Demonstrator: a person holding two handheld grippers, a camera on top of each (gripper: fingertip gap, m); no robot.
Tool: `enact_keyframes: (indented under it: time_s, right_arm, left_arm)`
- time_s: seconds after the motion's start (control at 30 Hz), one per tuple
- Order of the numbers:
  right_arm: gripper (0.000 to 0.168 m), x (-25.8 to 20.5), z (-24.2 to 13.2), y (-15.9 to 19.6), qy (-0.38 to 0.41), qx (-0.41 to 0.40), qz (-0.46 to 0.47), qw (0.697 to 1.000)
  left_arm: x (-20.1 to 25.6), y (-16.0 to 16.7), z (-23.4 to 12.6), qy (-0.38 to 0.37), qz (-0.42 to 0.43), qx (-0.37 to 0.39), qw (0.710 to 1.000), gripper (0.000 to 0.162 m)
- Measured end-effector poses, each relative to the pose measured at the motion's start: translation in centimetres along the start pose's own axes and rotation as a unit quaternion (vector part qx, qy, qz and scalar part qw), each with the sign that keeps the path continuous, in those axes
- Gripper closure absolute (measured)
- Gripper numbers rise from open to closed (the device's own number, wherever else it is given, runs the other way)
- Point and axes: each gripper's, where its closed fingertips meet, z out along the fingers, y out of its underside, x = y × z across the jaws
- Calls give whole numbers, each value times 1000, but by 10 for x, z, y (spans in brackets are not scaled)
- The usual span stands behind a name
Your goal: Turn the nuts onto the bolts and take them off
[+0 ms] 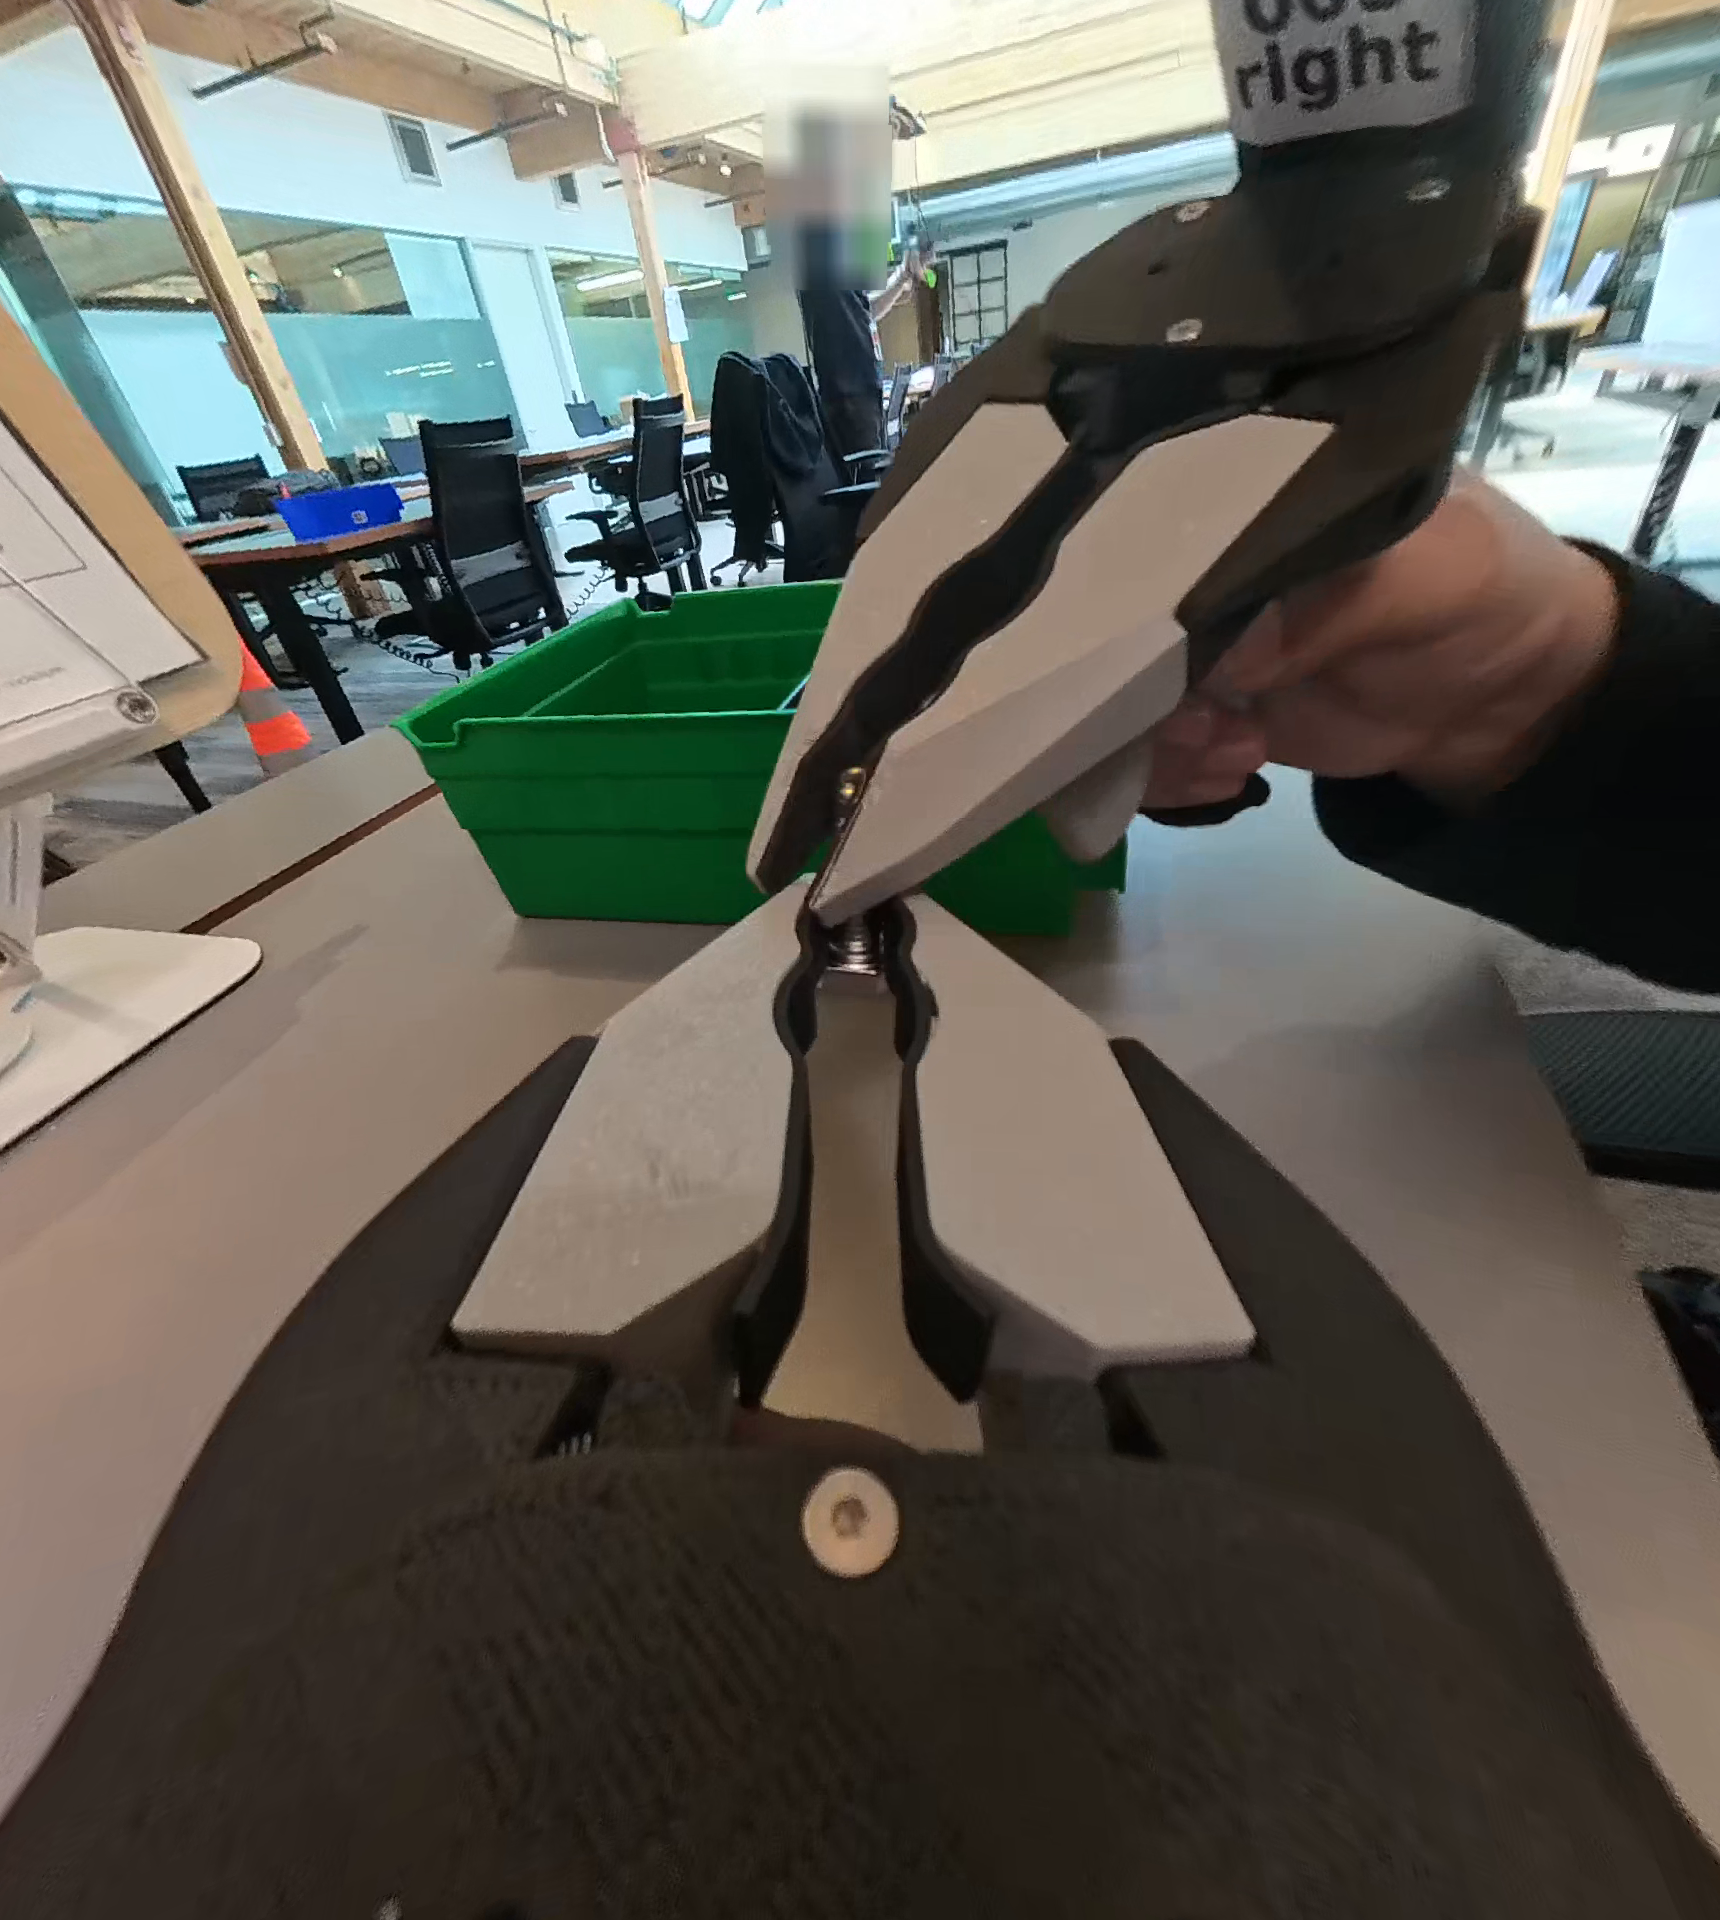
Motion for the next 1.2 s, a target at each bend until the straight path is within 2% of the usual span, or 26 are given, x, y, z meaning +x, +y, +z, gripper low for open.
enact_keyframes:
  time_s: [0.1, 0.2, 0.3, 0.37, 0.43, 0.57, 0.7, 0.8, 0.87, 0.97, 1.03, 1.1, 1.2]
  right_arm:
    - [162, 9, 0, -3, 26, 1, -5, 1000]
    - [162, 25, -3, 0, 42, -8, 13, 999]
    - [162, 61, -16, 6, 99, -18, 36, 994]
    - [162, 82, -29, 1, 115, 4, 71, 991]
    - [162, 113, -49, -1, 173, 14, 88, 981]
    - [162, 147, -89, -21, 224, 71, 114, 965]
    - [162, 161, -160, -68, 332, 178, 52, 925]
    - [162, 164, -213, -94, 413, 230, -1, 881]
    - [162, 166, -235, -103, 433, 251, -19, 866]
    - [162, 184, -234, -93, 427, 225, -2, 876]
    - [162, 205, -222, -72, 432, 192, 7, 881]
    - [162, 230, -202, -39, 434, 142, 23, 890]
    - [162, 266, -160, 29, 404, 40, 86, 910]
  left_arm:
    - [-7, -4, -1, -9, -45, 14, 999, 152]
    - [-20, -8, -5, -40, -52, 26, 998, 142]
    - [-34, -3, -8, -77, -58, 13, 995, 127]
    - [-36, -4, -9, -78, -69, 18, 994, 126]
    - [-39, -1, -8, -85, -72, 10, 994, 127]
    - [-42, 8, -7, -95, -74, -11, 993, 129]
    - [-43, 11, -6, -97, -74, -19, 992, 131]
    - [-43, 13, -5, -97, -75, -22, 992, 132]
    - [-43, 16, -4, -96, -75, -26, 992, 133]
    - [-42, 18, -3, -97, -73, -31, 992, 133]
    - [-43, 19, -4, -99, -72, -32, 992, 133]
    - [-45, 20, -4, -101, -73, -35, 992, 133]
    - [-47, 21, -5, -105, -76, -36, 991, 134]
